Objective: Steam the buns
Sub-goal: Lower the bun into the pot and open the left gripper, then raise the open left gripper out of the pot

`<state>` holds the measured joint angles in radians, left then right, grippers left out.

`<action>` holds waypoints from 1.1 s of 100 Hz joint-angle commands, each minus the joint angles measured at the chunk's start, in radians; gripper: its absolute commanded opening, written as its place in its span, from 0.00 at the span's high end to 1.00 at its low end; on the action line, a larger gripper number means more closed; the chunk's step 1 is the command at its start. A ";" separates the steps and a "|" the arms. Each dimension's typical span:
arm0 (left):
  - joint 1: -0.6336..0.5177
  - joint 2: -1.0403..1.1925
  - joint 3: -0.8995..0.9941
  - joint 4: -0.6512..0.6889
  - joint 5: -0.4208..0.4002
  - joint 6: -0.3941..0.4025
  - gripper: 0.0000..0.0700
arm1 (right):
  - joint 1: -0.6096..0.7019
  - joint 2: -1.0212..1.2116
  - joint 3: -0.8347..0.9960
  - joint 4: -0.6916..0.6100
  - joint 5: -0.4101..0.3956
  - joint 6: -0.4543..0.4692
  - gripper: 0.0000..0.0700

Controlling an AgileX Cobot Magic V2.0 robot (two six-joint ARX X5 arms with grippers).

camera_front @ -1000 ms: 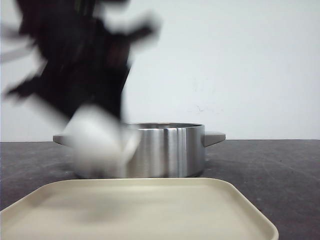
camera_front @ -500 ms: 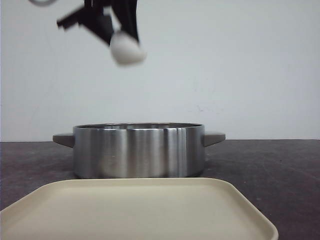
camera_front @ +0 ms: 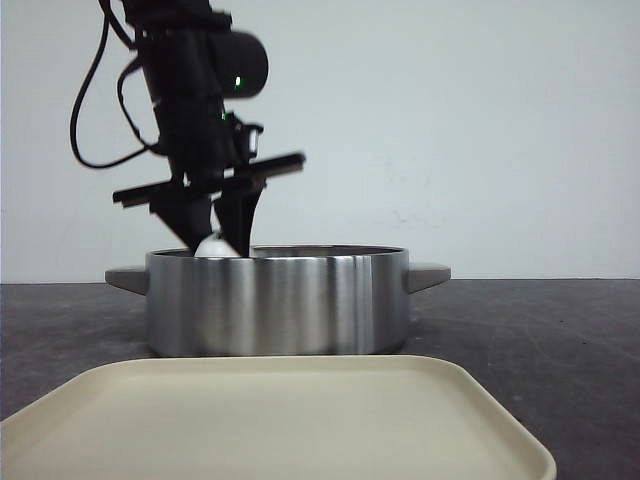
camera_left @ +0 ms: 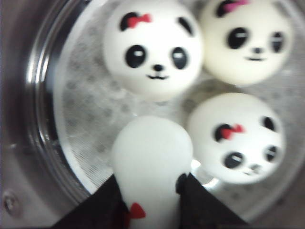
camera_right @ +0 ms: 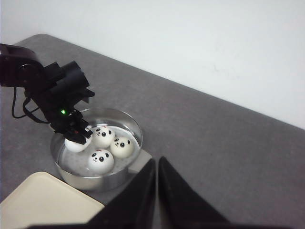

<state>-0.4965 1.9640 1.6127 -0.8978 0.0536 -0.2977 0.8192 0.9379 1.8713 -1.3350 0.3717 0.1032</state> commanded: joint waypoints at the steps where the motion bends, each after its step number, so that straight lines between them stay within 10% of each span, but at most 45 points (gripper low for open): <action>1: -0.006 0.028 0.021 0.006 -0.011 0.026 0.97 | 0.011 0.008 0.017 -0.010 0.019 0.028 1.00; 39: -0.007 0.079 0.023 0.005 -0.018 0.025 0.31 | 0.011 0.007 0.014 -0.048 0.027 0.063 1.00; 64: -0.007 0.079 0.098 -0.029 -0.021 0.025 0.25 | 0.011 0.007 0.014 -0.049 0.029 0.066 1.00; 83: -0.011 0.078 0.262 -0.123 -0.022 0.025 0.30 | 0.011 0.007 0.013 -0.045 0.030 0.066 1.00; 95: -0.025 0.030 0.355 -0.131 -0.035 -0.020 1.00 | 0.011 0.003 0.005 0.028 0.072 0.066 1.00; 110: -0.074 -0.134 0.359 -0.022 -0.056 -0.048 0.99 | 0.011 -0.038 -0.070 0.196 0.060 0.035 1.00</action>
<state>-0.5369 1.9102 1.9366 -0.9527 0.0162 -0.3283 0.8192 0.9119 1.8206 -1.2045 0.4397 0.1566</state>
